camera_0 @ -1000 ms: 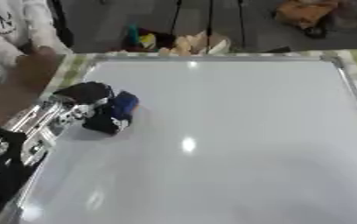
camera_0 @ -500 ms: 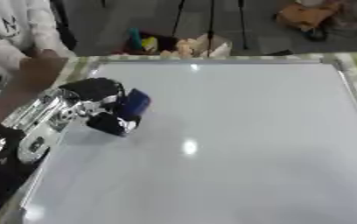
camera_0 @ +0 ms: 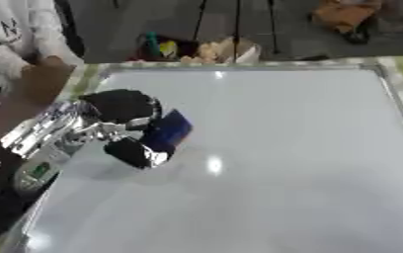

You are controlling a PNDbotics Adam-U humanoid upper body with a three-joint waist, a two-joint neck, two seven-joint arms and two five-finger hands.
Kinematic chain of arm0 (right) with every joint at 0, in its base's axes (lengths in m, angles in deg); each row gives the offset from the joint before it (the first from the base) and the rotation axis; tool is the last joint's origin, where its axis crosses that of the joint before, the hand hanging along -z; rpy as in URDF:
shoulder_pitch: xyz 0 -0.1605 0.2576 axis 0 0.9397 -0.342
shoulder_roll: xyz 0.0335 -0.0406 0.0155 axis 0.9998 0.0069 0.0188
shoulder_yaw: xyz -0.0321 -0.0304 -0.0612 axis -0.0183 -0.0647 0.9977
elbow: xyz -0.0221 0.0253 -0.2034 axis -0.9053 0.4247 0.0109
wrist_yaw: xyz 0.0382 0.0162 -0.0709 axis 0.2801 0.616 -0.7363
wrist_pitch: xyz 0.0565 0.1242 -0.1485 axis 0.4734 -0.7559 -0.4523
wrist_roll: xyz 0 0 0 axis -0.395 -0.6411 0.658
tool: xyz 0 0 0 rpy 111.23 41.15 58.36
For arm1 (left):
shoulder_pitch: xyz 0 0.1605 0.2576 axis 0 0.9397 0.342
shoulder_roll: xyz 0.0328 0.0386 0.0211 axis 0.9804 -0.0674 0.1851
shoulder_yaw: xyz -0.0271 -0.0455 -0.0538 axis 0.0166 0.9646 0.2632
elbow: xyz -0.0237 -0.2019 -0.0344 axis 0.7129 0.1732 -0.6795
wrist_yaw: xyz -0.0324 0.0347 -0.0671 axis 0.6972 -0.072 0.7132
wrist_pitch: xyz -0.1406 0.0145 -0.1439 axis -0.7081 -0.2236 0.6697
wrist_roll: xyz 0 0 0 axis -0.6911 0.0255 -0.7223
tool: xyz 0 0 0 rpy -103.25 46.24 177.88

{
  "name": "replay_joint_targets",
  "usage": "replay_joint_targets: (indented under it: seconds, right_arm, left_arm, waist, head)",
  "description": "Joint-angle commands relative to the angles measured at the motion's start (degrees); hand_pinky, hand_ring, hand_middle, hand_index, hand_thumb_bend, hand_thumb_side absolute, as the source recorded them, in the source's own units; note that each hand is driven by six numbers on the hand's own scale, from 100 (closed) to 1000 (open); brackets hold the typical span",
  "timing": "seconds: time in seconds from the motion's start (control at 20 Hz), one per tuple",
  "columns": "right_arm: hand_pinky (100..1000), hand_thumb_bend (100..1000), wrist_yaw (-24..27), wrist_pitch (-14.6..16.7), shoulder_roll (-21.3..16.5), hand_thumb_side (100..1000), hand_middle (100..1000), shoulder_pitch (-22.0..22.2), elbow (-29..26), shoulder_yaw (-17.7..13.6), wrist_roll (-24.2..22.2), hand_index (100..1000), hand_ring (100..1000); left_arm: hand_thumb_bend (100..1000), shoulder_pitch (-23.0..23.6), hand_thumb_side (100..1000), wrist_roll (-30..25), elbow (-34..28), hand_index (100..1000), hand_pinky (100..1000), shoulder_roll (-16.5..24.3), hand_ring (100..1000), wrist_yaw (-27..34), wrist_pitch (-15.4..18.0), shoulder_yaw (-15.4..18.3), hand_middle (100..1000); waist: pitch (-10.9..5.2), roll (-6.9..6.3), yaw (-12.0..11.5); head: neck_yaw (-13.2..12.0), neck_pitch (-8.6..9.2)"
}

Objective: Wipe the whiteboard clean with a brush.

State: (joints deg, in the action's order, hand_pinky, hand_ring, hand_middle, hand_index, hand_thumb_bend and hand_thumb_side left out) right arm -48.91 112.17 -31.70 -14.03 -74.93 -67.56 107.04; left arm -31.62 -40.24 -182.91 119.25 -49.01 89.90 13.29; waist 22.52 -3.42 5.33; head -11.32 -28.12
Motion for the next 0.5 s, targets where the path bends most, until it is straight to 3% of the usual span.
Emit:
replay_joint_targets:
  seconds: [0.05,0.5]
  right_arm:
    - [766,100,0.45,0.18,-1.57,829,537,-0.58,-0.89,-0.34,-0.27,791,701]
    - [766,100,0.71,0.19,-1.65,830,537,-0.63,-0.89,-0.23,-0.58,791,701]
  left_arm:
    - [100,-1.37,699,-1.81,-3.74,405,511,2.33,514,0.80,0.98,-0.99,422]
    - [100,-3.95,699,-6.57,-7.37,388,500,0.82,502,1.24,2.14,-4.68,411]
  waist:
    - [-1.53,0.03,0.09]
    - [-1.68,-0.12,0.16]
  head:
    - [0.31,-0.15]
    - [0.73,-0.38]
